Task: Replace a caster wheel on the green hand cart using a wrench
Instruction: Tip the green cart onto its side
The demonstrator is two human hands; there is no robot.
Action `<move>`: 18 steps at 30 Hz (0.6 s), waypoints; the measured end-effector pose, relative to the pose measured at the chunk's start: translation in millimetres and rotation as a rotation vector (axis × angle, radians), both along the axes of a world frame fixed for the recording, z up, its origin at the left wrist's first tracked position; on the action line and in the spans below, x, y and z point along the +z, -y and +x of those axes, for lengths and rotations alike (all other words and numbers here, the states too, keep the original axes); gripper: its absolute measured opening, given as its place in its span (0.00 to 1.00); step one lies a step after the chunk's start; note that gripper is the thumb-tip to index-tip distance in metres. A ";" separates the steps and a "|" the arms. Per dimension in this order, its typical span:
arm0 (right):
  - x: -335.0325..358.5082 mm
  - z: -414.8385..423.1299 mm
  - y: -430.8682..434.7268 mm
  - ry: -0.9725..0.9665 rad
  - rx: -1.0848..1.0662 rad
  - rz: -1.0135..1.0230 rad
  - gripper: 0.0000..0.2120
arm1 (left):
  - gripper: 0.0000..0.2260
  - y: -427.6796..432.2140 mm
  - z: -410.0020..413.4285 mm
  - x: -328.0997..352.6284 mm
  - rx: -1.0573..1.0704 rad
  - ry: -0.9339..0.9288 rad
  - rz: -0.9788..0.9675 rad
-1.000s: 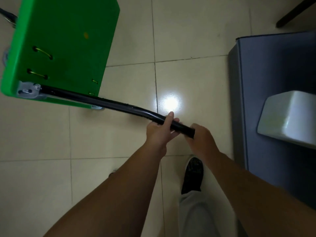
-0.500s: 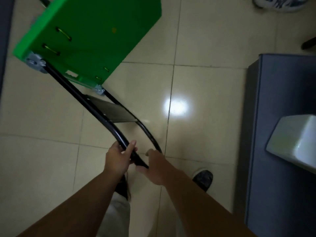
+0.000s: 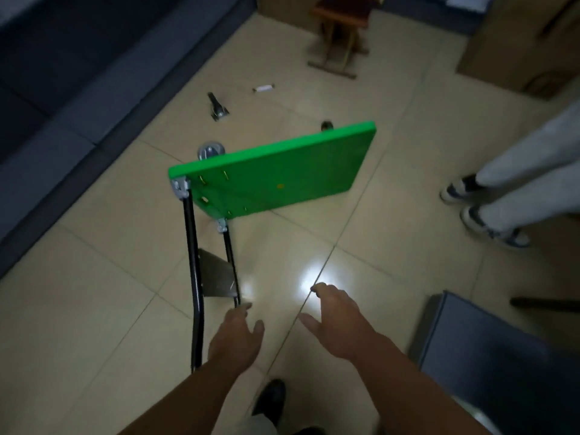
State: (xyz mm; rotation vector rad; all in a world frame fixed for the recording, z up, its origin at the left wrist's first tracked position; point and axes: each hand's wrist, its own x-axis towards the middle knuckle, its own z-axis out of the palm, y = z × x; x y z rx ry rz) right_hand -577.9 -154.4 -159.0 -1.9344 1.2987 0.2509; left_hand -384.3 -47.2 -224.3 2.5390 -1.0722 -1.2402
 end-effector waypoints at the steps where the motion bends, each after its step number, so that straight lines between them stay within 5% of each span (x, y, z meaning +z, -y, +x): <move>1: 9.4 -1.7 22.9 -0.017 0.037 -0.033 0.27 | 0.23 14.0 -4.5 5.4 0.011 -0.014 -0.028; 9: 32.8 17.3 237.2 -0.113 0.213 -0.211 0.26 | 0.20 171.6 -9.7 -6.8 0.114 -0.027 -0.098; 18: -58.8 70.0 439.8 -0.191 0.308 -0.192 0.24 | 0.16 390.6 -6.3 -50.6 0.415 -0.197 -0.131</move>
